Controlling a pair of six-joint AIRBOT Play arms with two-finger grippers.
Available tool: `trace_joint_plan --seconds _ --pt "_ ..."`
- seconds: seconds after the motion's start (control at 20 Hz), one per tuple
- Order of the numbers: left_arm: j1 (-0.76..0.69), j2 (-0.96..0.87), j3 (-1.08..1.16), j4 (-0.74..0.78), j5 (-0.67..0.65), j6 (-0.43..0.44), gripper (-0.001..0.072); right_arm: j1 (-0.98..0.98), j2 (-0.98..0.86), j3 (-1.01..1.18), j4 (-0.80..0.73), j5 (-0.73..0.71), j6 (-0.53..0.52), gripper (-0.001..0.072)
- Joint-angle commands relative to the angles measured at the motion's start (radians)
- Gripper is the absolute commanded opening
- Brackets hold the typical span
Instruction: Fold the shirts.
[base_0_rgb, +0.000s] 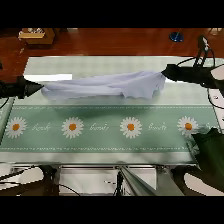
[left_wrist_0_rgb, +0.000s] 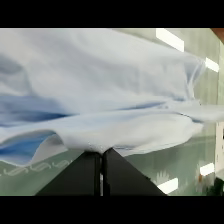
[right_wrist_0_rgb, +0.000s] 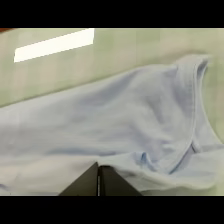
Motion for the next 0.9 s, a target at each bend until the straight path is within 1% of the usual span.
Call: trace_joint_plan --seconds 0.0,0.1,0.2,0.25,0.4,0.6,0.65,0.7,0.75,0.8,0.85 --pt "-0.070 -0.005 0.003 -0.026 0.241 -0.021 0.0025 0.008 -0.138 0.109 0.009 -0.092 0.015 0.0023" --pt "-0.126 -0.024 0.003 -0.025 0.364 -0.020 0.0026 0.008 -0.216 0.171 0.023 -0.130 0.019 0.0023" --pt "-0.169 -0.053 0.003 -0.025 0.456 -0.020 0.0025 0.008 -0.284 0.221 0.058 -0.154 0.021 0.0023" --pt "-0.187 -0.072 0.003 -0.025 0.482 -0.020 0.0026 0.008 -0.314 0.239 0.079 -0.169 0.021 0.0023" --pt "-0.220 -0.141 0.003 -0.025 0.498 -0.020 0.0026 0.008 -0.404 0.287 0.140 -0.219 0.021 0.0024" --pt "-0.224 -0.206 0.003 -0.026 0.497 -0.020 0.0029 0.008 -0.489 0.298 0.154 -0.257 0.021 0.0026" --pt "-0.224 -0.208 0.003 -0.026 0.497 -0.020 0.0073 0.008 -0.500 0.298 0.166 -0.257 0.020 0.0098" --pt "-0.224 -0.205 0.005 -0.026 0.496 -0.019 0.0198 0.008 -0.502 0.298 0.165 -0.256 0.018 0.0277" --pt "-0.218 -0.203 0.014 -0.025 0.476 -0.010 0.0375 0.008 -0.496 0.299 0.165 -0.246 0.002 0.0395" --pt "-0.206 -0.200 0.031 -0.024 0.454 -0.005 0.0478 0.000 -0.478 0.299 0.151 -0.232 -0.038 0.0439" --pt "-0.188 -0.198 0.053 -0.024 0.434 -0.005 0.0486 -0.012 -0.450 0.299 0.124 -0.215 -0.071 0.0443"
